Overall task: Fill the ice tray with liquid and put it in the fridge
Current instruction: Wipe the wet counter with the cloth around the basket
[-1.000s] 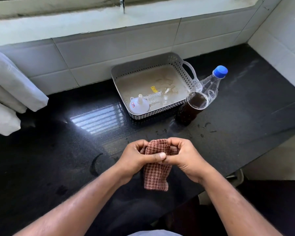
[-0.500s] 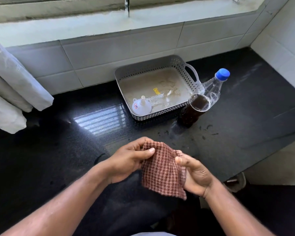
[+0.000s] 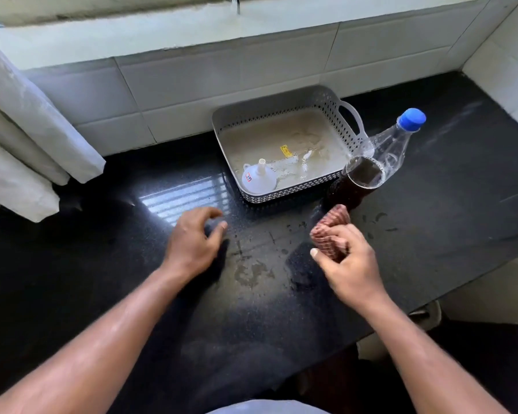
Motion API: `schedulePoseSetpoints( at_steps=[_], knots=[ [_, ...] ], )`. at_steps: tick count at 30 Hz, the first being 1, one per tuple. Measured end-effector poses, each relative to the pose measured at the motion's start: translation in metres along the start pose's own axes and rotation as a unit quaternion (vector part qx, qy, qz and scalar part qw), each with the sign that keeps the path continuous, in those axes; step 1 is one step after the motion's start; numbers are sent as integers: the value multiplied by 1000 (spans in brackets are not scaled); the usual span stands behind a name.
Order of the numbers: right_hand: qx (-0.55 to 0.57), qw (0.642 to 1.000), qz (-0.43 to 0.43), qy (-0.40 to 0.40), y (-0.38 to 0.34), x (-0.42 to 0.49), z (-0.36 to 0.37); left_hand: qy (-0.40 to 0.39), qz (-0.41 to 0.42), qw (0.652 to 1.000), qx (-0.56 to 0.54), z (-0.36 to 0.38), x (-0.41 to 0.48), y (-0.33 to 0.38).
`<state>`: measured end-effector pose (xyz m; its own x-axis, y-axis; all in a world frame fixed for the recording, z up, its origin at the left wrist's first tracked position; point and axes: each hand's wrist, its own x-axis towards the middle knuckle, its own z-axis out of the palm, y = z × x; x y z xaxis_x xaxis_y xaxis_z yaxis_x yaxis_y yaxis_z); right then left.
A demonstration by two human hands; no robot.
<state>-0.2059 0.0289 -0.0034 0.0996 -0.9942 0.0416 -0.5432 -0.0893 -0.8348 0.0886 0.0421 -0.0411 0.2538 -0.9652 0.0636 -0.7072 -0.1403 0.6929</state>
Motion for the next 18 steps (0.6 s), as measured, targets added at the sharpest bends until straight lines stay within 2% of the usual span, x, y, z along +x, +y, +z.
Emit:
schedulePoseSetpoints(
  at_steps=[1, 3, 7, 10, 15, 16, 18],
  knots=[
    [-92, 994, -31, -54, 2, 2, 4, 28, 13, 999, 41, 1, 9, -10],
    [-221, 963, -3, -155, 8, 4, 13, 44, 25, 993, 111, 4, 24, -26],
    [-260, 962, -14, -76, 26, 12, 31, 24, 58, 982, 177, 12, 45, -51],
    [-304, 945, -14, -123, 45, 9, 47, 10, 57, 983, 176, 14, 47, -56],
    [-362, 925, 5, -117, 34, 11, 87, -19, 39, 992, 123, 9, 50, -55],
    [-369, 920, -7, -131, 23, 11, 102, -24, 29, 995, 90, 5, 52, -54],
    [-367, 910, -82, -176, -6, 1, 142, -34, 8, 999, 27, -2, 54, -56]
  ],
)
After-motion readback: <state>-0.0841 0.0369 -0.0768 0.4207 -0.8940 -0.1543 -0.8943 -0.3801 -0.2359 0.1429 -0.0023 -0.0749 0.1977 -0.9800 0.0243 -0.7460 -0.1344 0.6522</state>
